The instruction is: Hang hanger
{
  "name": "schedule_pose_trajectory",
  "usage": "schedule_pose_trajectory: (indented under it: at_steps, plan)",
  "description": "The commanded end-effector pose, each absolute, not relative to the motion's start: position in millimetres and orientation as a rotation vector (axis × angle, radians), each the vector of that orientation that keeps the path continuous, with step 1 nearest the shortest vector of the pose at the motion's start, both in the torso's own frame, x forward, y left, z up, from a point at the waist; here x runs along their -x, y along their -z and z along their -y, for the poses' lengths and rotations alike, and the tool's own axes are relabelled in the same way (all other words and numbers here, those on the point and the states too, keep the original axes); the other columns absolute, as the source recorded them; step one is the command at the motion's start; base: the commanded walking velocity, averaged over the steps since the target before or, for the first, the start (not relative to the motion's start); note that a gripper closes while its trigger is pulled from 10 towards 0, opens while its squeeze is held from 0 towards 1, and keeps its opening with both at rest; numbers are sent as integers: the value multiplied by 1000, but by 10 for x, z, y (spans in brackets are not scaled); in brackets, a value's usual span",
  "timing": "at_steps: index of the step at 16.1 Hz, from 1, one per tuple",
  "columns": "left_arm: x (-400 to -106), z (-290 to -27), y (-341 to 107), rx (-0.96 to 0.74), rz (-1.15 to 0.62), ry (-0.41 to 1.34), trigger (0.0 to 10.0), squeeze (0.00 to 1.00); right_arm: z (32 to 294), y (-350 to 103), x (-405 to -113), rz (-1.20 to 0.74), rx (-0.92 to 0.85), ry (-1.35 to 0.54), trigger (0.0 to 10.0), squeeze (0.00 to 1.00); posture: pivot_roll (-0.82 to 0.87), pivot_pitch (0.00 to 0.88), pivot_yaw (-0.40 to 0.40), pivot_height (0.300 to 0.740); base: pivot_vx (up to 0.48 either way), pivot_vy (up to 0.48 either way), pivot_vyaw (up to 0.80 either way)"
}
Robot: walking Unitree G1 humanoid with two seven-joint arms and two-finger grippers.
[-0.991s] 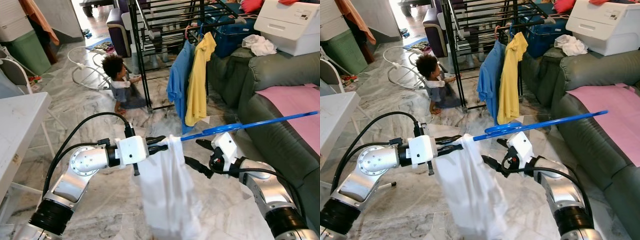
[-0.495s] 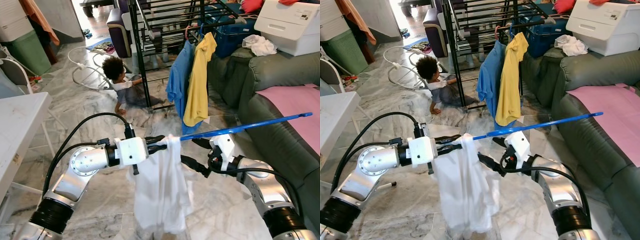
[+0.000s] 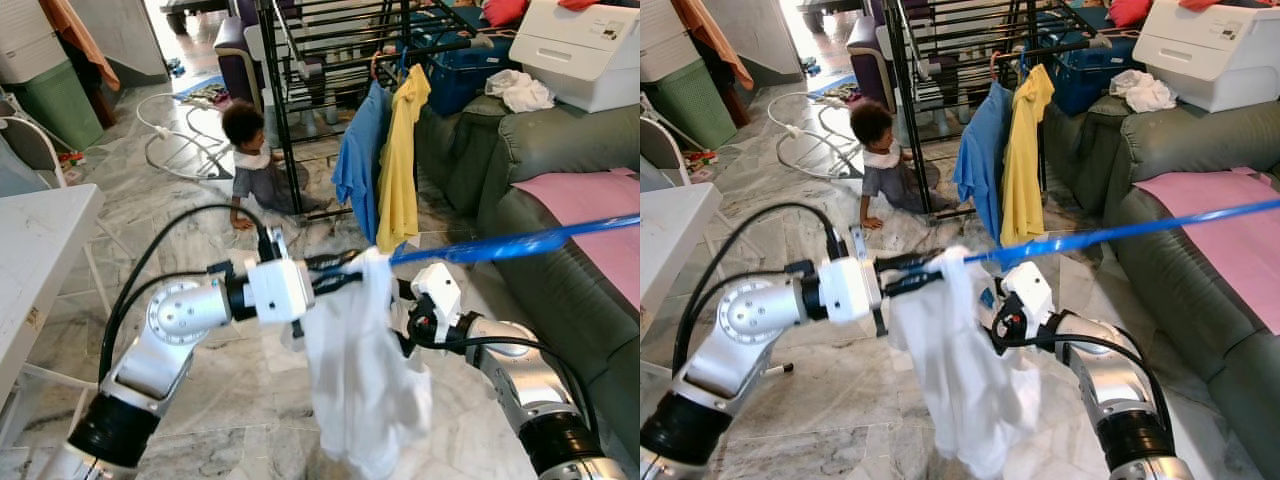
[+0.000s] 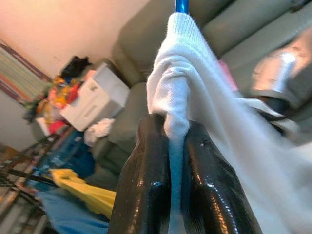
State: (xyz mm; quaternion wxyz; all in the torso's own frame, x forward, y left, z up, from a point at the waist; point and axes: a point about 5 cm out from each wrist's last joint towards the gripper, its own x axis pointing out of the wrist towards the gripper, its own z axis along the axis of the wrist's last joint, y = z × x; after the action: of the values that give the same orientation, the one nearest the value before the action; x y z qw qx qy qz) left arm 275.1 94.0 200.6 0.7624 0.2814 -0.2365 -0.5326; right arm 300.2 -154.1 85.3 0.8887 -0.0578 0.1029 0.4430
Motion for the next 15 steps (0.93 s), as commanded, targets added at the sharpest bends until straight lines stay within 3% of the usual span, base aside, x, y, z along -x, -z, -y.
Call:
schedule_pose_trajectory:
  at_steps: [1,5,8,9,10,15]
  plan:
    - [-2785,-1017,-2231,-613,597,1090,0,0,1560,-800,-2978,-235,135,-912,10000,0,-67,0,76,740,0,0,0]
    - [-2966,-1324,-2378,-678,587,950,0,0,1765,-645,-2921,-319,172,-832,10000,0,-73,0,72,740,0,0,0]
    - [-2989,-1375,-2404,-687,578,930,0,0,1828,-581,-2895,-360,182,-802,10000,0,-75,0,71,740,0,0,0]
    - [-3000,-1407,-2394,-693,566,921,0,0,1867,-559,-2893,-375,188,-775,7020,0,-75,0,71,740,0,0,0]
    - [-3019,-1514,-2272,-721,512,899,0,0,2033,-562,-2963,-396,210,-641,0,0,-75,0,71,740,0,0,0]
    - [-2995,-1712,-1980,-723,406,861,0,0,2419,-780,-3194,-366,220,-359,0,0,-94,1,67,740,0,0,0]
